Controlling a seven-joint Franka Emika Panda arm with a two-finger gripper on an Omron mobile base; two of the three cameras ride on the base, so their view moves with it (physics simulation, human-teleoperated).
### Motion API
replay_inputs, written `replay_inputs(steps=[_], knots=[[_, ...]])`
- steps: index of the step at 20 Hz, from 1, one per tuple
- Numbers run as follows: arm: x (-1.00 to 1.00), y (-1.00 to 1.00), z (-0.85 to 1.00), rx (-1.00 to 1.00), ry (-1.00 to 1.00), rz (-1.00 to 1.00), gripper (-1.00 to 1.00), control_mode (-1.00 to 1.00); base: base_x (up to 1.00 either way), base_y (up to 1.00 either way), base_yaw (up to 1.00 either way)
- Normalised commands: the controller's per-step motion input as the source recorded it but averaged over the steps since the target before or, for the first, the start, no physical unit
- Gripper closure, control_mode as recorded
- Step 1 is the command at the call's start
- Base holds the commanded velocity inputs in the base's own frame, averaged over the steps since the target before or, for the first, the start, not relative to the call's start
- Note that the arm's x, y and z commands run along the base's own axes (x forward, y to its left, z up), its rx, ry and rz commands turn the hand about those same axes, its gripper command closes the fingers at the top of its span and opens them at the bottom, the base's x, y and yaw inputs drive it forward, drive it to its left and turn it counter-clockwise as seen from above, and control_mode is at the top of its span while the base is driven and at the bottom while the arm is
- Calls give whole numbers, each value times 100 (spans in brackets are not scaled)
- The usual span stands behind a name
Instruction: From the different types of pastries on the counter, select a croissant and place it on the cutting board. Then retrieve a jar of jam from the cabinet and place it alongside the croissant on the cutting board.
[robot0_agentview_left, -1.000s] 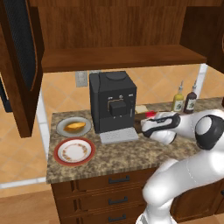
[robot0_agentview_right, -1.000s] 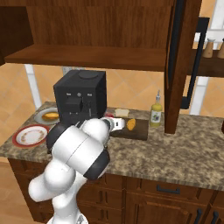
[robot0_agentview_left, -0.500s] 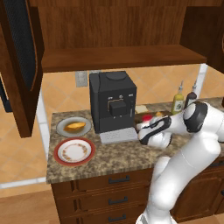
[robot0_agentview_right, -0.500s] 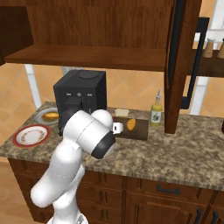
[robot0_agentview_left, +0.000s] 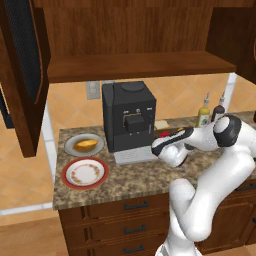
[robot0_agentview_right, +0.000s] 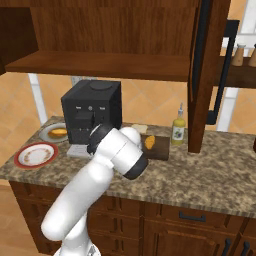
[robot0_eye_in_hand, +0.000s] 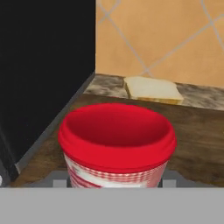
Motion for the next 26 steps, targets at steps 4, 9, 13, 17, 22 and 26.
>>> replay_inputs(steps=[4, 9, 13, 17, 22, 26], knots=[[34, 0, -61, 0, 0, 0, 100, -100, 0, 0, 0], [8, 0, -48, 0, 0, 0, -100, -100, 0, 0, 0], [0, 0, -47, -3, -5, 0, -100, -100, 0, 0, 0], [0, 0, -24, -3, -9, 0, -100, -100, 0, 0, 0], [-6, 0, 11, 0, -9, 0, -100, -100, 0, 0, 0], [0, 0, 15, -2, -3, 0, -100, -100, 0, 0, 0]])
